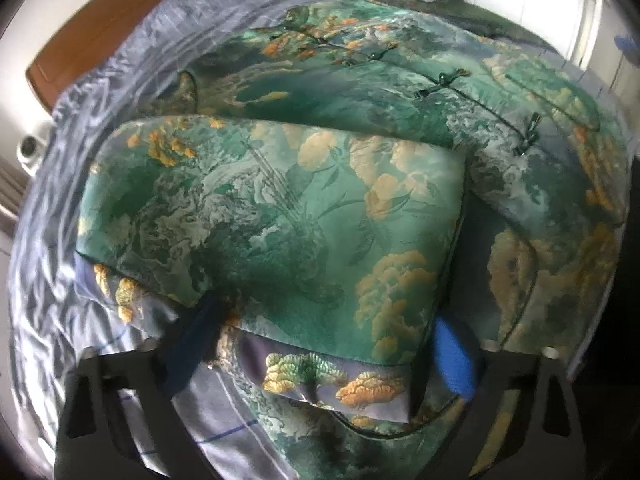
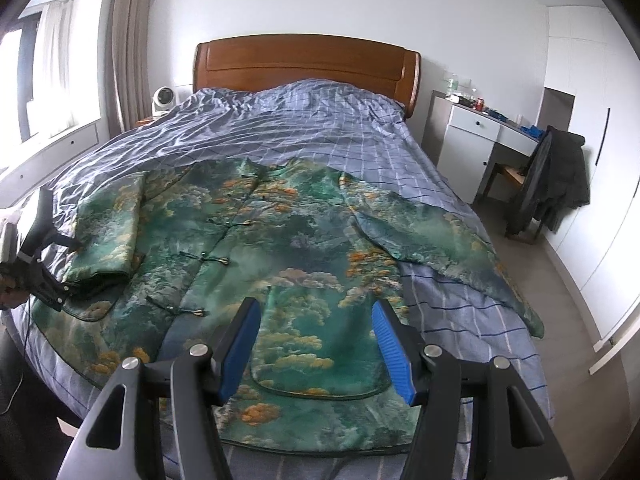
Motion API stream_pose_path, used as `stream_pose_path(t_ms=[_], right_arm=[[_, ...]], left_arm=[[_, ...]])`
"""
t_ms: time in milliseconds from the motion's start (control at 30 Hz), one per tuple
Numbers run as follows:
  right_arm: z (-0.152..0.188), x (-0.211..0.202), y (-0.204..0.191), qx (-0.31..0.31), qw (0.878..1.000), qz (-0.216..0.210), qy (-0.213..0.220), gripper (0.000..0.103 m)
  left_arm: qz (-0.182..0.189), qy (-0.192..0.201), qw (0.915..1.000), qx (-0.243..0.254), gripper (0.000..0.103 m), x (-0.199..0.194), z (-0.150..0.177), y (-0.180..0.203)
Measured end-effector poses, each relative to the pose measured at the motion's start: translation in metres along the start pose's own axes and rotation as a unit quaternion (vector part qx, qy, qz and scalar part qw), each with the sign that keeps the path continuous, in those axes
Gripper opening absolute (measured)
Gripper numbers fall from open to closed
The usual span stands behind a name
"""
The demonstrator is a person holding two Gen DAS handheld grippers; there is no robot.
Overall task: Fold large clothes
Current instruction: 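Grasp the folded sleeve edge with the left gripper, then lift the sleeve with the left gripper and lay it out flat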
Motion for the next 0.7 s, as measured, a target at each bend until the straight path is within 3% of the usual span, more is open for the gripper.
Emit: stream_pose_path(t_ms=[33, 133, 200, 267, 333, 433, 567, 700], right_arm=[[-0.001, 0.0, -0.004, -0.003, 1.0, -0.004, 0.001, 0.059], [0.0, -0.001, -0.012, -0.013, 1.0, -0.007, 0.003, 0.059], [0.0, -0.001, -0.016, -0.021, 1.0, -0.006, 0.003, 0.059], [0.001, -0.001, -0.018, -0.022, 1.0, -0.007, 0.004, 0.059], [0.001, -0.002, -0.017, -0.018, 1.0, -0.008, 0.004, 0.059], [0.0, -0.005, -0.015, -0.016, 1.0, -0.005, 0.006, 0.059], [0.0, -0.009, -0.011, -0.011, 1.0, 0.0, 0.011, 0.059], [0.002, -0.01, -0.009, -0.001, 1.0, -0.002, 0.012, 0.059]], left_arm=[[0.013, -0.005, 0.9999, -0.007, 0.082, 0.0, 0.0, -0.001], [0.034, -0.012, 0.9992, -0.015, 0.059, -0.002, 0.001, -0.001], [0.047, -0.016, 0.9987, -0.014, 0.025, -0.003, 0.001, 0.003], [0.045, -0.012, 0.9988, -0.017, 0.013, -0.007, 0.002, 0.005], [0.05, -0.001, 0.9983, -0.03, 0.009, -0.017, 0.002, 0.002], [0.069, 0.047, 0.9928, -0.086, 0.009, -0.051, -0.006, -0.021], [0.072, 0.134, 0.9715, -0.182, 0.008, -0.118, -0.01, -0.081], [0.034, 0.189, 0.945, -0.264, 0.008, -0.167, 0.0, -0.15]])
Point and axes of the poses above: each gripper's, at about its wrist camera, not at the fingertips, and x roughly the way its jaws point, y to its right, z to its underside, the point moved 3 cm from there along x, roughly the way its jaws point, and after that the axes turned 8 degrees about -x, right-handed, at the moved point
